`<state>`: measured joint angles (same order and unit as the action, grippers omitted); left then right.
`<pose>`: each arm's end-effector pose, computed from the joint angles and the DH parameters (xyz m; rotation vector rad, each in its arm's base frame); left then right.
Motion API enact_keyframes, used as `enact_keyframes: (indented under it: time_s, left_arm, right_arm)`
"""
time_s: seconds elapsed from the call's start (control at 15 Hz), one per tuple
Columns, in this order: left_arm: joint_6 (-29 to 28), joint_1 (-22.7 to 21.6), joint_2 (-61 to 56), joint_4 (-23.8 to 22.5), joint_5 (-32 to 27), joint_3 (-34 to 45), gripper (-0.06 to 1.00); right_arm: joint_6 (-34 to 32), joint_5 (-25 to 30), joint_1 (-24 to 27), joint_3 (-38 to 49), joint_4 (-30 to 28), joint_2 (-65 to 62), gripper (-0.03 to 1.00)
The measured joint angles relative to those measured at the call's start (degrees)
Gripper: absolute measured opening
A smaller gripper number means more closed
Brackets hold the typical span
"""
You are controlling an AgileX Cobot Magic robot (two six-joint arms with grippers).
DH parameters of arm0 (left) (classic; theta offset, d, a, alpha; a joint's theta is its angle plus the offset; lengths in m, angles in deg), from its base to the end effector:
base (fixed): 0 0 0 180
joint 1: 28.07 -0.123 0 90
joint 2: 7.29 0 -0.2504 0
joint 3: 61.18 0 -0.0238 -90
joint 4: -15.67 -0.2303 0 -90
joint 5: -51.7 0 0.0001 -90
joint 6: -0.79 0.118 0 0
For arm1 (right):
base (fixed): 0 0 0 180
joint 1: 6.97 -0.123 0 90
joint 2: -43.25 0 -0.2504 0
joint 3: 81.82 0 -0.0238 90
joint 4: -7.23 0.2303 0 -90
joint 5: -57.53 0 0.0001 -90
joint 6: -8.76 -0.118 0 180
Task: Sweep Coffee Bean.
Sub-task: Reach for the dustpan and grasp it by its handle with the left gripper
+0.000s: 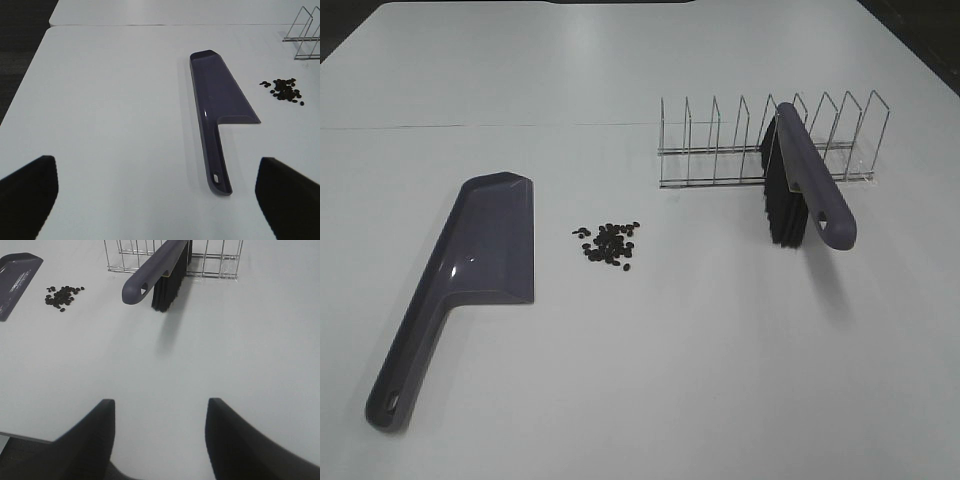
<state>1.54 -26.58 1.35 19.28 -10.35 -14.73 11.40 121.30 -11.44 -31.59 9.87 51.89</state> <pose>0.0323 -0.0074 0.2582 0.0445 2.0434 -0.0834 0.0360 0.0077 0.2364 -0.1351 2.1362 0.0749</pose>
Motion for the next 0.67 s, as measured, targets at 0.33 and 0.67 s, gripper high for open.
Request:
enact_keyframes:
  time_s: [0.33, 0.67]
  left_arm:
    - [0.0, 0.0, 0.0, 0.0, 0.0, 0.0, 0.99]
    - [0.0, 0.0, 0.0, 0.0, 0.0, 0.0, 0.99]
  right_arm:
    - [0.0, 0.0, 0.0, 0.0, 0.0, 0.0, 0.5]
    - [0.0, 0.0, 0.0, 0.0, 0.0, 0.0, 0.5]
